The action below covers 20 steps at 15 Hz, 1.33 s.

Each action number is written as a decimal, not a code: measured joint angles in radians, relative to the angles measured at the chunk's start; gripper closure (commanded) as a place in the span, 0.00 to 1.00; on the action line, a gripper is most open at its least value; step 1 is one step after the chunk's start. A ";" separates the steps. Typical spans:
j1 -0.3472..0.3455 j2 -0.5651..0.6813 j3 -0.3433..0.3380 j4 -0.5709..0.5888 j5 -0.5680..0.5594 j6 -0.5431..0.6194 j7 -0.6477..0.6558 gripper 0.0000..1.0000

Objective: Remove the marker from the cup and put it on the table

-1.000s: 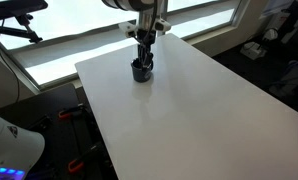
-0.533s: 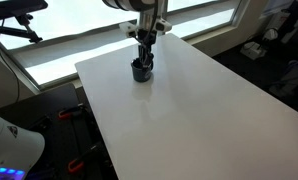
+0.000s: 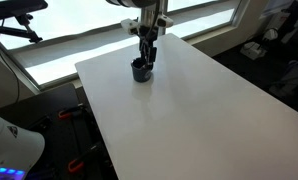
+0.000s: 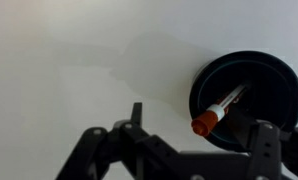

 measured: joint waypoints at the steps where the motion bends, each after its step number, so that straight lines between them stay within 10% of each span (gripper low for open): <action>1: 0.000 0.002 0.000 0.005 0.000 0.000 0.000 0.00; 4: 0.001 0.007 0.001 0.016 0.000 0.000 0.000 0.00; 5: 0.001 0.009 0.001 0.017 0.000 0.000 0.000 0.25; 15: 0.002 0.041 0.001 0.030 0.003 0.000 0.000 0.95; 20: 0.001 0.041 0.000 0.052 0.009 0.000 0.000 0.94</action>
